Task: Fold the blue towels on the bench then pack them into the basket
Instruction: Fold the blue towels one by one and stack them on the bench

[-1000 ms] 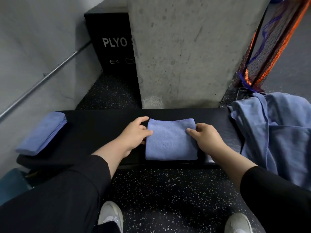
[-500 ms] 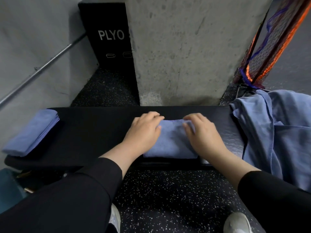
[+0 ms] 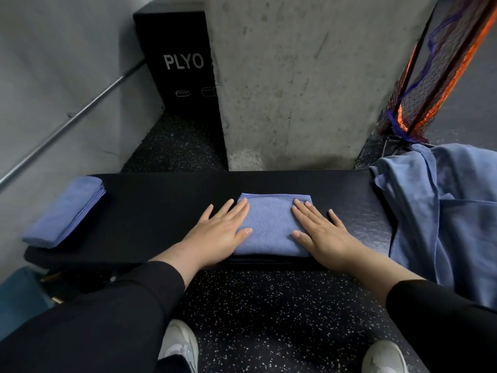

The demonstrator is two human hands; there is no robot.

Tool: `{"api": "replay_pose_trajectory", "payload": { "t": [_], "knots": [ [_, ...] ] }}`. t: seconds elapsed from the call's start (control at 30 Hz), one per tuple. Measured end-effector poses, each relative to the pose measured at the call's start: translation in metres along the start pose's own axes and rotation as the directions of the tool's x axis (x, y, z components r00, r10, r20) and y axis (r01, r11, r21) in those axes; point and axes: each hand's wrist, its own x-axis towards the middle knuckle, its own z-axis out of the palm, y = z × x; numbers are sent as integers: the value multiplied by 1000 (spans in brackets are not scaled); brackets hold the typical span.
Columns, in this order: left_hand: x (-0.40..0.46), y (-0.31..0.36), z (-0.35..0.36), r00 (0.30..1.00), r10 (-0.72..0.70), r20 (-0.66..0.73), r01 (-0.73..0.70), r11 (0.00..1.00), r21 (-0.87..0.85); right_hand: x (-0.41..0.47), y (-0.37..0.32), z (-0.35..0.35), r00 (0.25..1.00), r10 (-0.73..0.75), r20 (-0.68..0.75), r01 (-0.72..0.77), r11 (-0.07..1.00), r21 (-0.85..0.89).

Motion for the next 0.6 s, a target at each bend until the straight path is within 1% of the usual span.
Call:
{"api": "replay_pose_trajectory", "payload": {
  "t": [0.03,0.07,0.1,0.13,0.17,0.2,0.23,0.3,0.4,0.47,0.53,0.6],
  "knots": [
    [-1,-2,-1,999,9,-41,-9,1000,18,-1,3,-1,999,-22,-47,23,1000,16],
    [-1,-4,-3,994,27,-105,-23,999,39,-4,5,-2,990,-62,-130,66,998,25],
    [-2,-6,-6,982,50,-183,-41,998,50,-7,8,-3,968,-118,-219,125,992,21],
    [-4,-7,-9,964,77,-254,-67,997,46,-10,11,-3,943,-181,-280,189,982,1],
    [-7,-8,-11,948,110,-299,-104,994,37,-12,14,-2,927,-233,-295,238,971,-20],
    [-10,-8,-12,939,151,-310,-149,988,33,-14,17,-1,926,-264,-269,267,963,-25],
    [-13,-8,-12,939,192,-286,-190,981,35,-16,19,0,936,-271,-225,274,961,-18],
    [-18,-6,-10,950,245,-192,-237,970,64,-17,20,2,947,-261,-187,264,964,-8],
    [-20,0,-8,962,241,-126,-229,968,100,-18,16,-1,939,-216,-266,234,972,36],
    [-21,3,-9,963,238,-129,-224,968,115,-16,8,-7,933,-180,-312,205,978,48],
    [-19,5,-8,954,246,-171,-230,967,107,-16,3,-12,928,-158,-338,184,982,45],
    [-17,7,-9,952,213,-218,-218,976,0,-19,3,-17,935,-158,-316,180,983,43]
  ]
}}
